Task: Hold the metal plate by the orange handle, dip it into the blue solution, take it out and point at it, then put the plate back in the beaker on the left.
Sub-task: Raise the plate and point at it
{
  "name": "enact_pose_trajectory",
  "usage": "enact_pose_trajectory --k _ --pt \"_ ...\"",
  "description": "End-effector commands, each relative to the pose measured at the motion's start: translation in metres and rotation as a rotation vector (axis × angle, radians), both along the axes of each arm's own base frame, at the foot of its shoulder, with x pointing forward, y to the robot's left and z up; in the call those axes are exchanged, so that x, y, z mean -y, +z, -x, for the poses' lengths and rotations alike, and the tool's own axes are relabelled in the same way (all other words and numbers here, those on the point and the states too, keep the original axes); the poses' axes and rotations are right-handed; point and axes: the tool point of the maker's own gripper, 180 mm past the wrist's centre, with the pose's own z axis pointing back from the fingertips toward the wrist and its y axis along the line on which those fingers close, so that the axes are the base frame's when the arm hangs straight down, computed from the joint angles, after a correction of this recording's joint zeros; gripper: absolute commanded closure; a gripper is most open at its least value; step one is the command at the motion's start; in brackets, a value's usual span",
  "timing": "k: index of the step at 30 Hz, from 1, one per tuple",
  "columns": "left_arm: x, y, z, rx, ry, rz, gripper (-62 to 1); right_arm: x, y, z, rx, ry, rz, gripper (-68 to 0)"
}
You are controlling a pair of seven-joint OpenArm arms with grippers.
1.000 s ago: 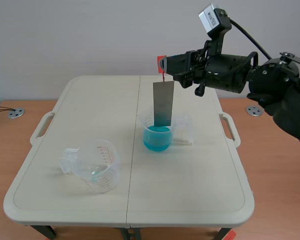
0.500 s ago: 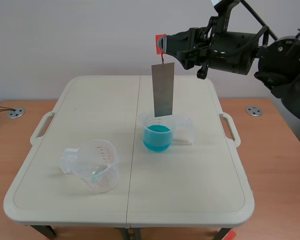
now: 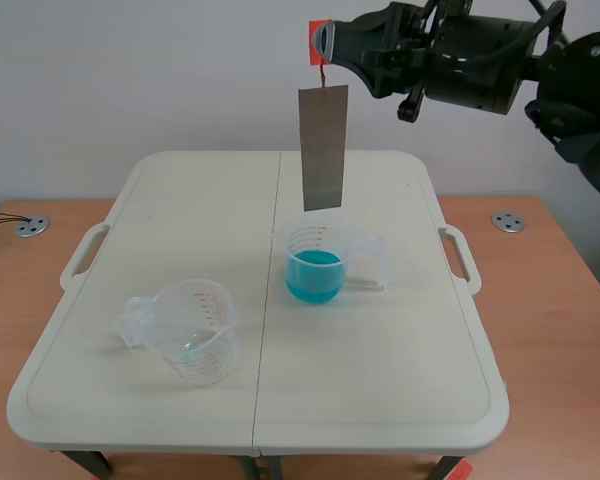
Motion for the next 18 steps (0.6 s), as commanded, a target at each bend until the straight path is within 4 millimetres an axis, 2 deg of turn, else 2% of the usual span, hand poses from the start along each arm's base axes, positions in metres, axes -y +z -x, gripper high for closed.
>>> enact_pose_trajectory --k 1,6,10,15,18 --pt "0.018 0.012 -0.016 0.045 -0.054 0.044 -7.7 0.001 0.028 0.0 0.07 0.013 -0.034 -1.3" --pt "0.058 0.042 -0.052 0.109 -0.204 0.161 -7.7 0.0 0.031 0.002 0.067 0.022 -0.049 -1.3" --pt "0.094 0.06 -0.071 0.152 -0.338 0.246 -7.7 0.0 0.031 0.002 0.065 0.023 -0.048 -1.3" --pt "0.135 0.069 -0.089 0.181 -0.439 0.321 -7.7 0.0 0.032 0.002 0.063 0.025 -0.059 -1.3" --pt "0.166 0.067 -0.095 0.182 -0.495 0.369 -7.7 0.0 0.033 0.002 0.063 0.025 -0.061 -1.3"
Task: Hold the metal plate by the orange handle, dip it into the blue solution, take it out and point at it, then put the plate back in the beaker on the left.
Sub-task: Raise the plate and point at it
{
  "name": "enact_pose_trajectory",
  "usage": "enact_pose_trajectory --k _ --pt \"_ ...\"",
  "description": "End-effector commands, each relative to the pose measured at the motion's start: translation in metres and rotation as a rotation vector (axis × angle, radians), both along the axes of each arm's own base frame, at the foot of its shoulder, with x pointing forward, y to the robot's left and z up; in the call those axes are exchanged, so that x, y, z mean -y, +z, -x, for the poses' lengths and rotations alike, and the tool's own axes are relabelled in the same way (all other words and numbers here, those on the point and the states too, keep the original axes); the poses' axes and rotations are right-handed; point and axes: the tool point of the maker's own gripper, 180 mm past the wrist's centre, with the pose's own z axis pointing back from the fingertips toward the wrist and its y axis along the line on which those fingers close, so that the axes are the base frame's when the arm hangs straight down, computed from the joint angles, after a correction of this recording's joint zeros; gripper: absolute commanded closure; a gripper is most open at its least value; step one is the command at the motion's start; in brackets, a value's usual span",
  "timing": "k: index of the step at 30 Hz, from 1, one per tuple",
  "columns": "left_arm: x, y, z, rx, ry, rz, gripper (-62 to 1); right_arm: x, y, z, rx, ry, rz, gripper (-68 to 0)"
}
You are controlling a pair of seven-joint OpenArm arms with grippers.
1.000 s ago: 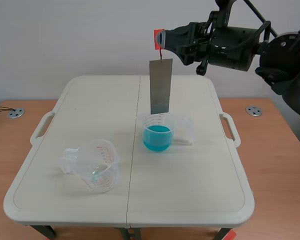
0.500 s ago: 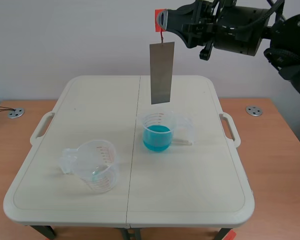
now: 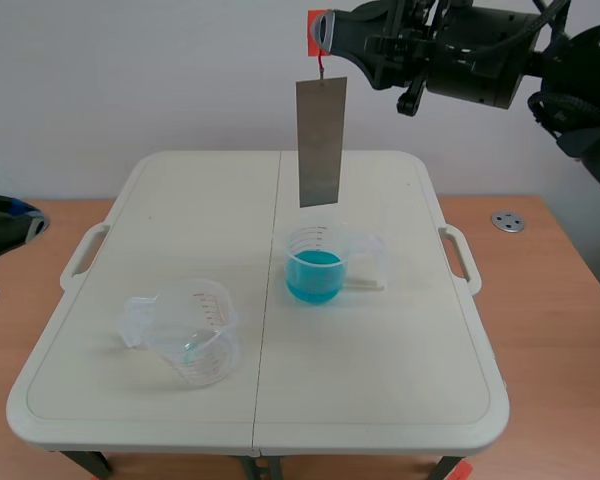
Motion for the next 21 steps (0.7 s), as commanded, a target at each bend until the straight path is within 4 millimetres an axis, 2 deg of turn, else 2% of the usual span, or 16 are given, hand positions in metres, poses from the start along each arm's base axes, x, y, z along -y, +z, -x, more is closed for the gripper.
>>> enact_pose_trajectory --k 1,6,10,15,21 --pt "0.021 0.002 -0.003 0.009 -0.031 0.042 -7.7 0.001 0.025 0.0 0.065 0.014 -0.026 -1.3" --pt "0.077 -0.006 -0.007 0.011 -0.133 0.072 -7.7 0.001 0.024 0.0 0.063 0.014 -0.024 -1.3" --pt "0.114 -0.003 -0.011 0.028 -0.19 0.11 -7.7 0.001 0.025 0.0 0.063 0.014 -0.024 -1.3" --pt "0.147 0.002 -0.018 0.053 -0.245 0.11 -7.7 0.001 0.025 0.0 0.063 0.014 -0.024 -1.3" --pt "0.167 0.003 -0.027 0.065 -0.274 0.104 -7.7 0.001 0.025 0.0 0.063 0.014 -0.024 -1.3"
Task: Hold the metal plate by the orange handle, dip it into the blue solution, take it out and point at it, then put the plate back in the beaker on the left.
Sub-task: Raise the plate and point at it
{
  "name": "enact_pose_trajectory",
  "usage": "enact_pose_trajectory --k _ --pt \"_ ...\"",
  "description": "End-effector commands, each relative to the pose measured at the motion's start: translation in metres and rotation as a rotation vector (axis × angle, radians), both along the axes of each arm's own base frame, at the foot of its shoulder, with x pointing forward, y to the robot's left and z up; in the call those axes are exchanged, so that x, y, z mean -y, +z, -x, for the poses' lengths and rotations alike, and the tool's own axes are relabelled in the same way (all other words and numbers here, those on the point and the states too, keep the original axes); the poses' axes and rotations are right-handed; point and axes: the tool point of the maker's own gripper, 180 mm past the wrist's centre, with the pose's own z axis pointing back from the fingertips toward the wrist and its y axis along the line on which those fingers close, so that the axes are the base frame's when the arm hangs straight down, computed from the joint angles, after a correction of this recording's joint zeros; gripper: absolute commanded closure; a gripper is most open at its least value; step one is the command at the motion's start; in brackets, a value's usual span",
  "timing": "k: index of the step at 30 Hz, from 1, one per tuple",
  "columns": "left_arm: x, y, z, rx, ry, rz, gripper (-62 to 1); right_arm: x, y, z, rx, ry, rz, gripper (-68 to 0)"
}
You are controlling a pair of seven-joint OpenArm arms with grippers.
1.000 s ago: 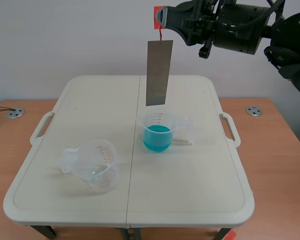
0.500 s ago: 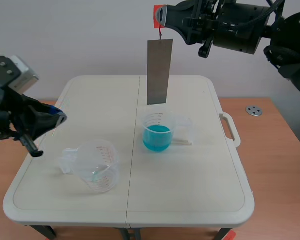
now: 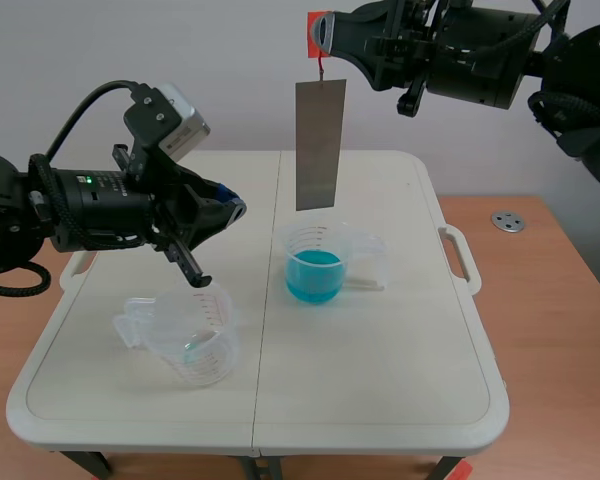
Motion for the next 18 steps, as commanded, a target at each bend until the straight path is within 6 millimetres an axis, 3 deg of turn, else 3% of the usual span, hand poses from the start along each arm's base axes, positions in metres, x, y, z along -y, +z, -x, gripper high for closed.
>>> enact_pose_trajectory --k 1,18 --pt "0.0 0.005 -0.006 0.009 0.011 0.018 -7.7 0.001 0.026 0.0 0.067 0.013 -0.03 -1.3" --pt "0.016 -0.009 -0.035 0.019 0.041 0.011 -7.7 0.001 0.025 0.0 0.065 0.014 -0.027 -1.3"
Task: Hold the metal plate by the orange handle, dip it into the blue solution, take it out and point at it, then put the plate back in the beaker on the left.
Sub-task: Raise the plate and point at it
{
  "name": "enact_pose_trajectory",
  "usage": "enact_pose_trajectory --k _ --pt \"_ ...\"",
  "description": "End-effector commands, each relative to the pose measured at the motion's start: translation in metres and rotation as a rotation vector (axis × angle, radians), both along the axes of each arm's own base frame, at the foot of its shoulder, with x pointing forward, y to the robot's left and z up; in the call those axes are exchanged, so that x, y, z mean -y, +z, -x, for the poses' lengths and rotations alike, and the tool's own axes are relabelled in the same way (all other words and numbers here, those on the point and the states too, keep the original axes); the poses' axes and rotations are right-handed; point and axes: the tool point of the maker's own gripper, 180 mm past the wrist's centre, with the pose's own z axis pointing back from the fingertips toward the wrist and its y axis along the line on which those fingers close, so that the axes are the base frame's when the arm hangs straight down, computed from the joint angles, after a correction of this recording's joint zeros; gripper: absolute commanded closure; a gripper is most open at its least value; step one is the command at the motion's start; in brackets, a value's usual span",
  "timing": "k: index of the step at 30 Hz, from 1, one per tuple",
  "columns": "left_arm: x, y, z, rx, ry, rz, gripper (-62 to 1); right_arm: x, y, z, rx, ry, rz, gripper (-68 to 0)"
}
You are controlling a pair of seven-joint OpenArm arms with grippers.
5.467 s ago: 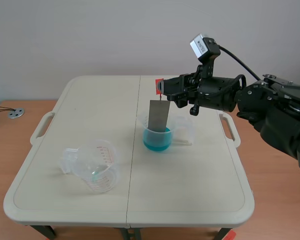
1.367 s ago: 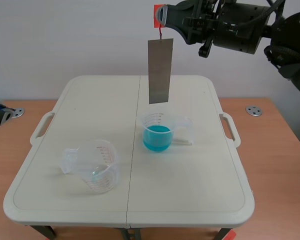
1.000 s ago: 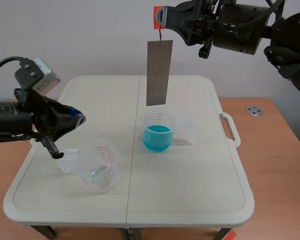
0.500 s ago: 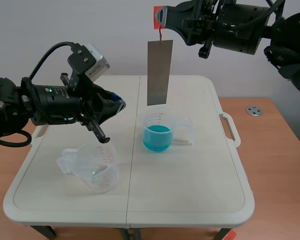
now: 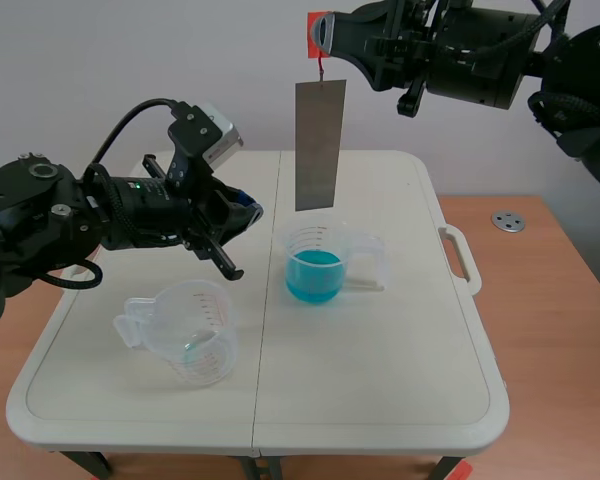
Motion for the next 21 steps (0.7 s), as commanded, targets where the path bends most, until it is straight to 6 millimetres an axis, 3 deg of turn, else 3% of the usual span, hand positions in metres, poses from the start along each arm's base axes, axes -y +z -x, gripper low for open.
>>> enact_pose_trajectory --k 1,17,21 --pt "0.006 0.016 -0.007 0.04 -0.008 0.028 -7.7 0.001 0.026 0.0 0.066 0.013 -0.029 -1.3" --pt "0.006 0.016 -0.007 0.041 -0.009 0.025 -7.7 0.001 0.025 0.0 0.066 0.013 -0.029 -1.3" --pt "-0.004 0.015 -0.009 0.047 0.014 0.007 -7.7 0.001 0.026 0.0 0.066 0.013 -0.029 -1.3"
